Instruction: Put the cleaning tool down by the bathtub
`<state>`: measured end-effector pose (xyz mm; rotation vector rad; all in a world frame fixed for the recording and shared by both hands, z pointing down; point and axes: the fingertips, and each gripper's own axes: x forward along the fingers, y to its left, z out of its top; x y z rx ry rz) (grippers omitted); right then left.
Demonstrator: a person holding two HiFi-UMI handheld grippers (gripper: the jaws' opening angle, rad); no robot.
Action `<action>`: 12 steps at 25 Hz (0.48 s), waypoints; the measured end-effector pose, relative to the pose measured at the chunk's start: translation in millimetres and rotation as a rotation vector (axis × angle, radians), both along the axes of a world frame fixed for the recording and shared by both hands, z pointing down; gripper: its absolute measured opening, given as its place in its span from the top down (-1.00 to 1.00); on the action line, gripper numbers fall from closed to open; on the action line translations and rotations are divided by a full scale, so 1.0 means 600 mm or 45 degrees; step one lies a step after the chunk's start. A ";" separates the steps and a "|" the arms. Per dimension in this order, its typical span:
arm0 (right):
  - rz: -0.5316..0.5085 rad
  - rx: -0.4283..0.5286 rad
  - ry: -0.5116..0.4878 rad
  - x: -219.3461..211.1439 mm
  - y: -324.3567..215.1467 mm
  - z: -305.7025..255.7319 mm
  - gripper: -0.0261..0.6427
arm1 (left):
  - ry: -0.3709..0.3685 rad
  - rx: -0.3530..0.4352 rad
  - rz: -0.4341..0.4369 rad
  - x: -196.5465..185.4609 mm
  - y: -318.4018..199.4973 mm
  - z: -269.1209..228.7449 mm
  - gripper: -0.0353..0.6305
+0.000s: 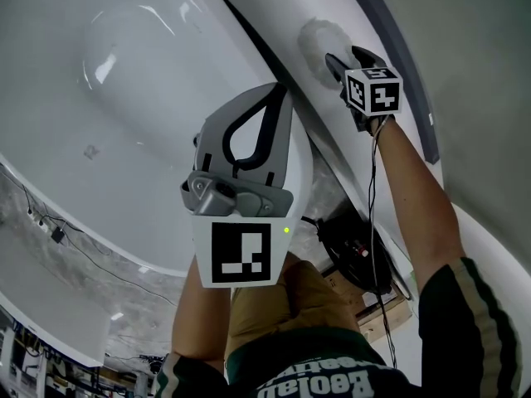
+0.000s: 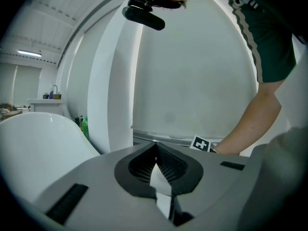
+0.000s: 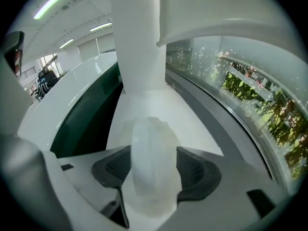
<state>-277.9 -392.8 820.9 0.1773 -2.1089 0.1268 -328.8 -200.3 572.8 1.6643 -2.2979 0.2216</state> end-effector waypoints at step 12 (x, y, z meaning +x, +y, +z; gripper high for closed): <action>-0.049 -0.030 -0.114 -0.004 0.010 -0.021 0.06 | 0.032 0.003 0.005 0.012 -0.010 0.000 0.87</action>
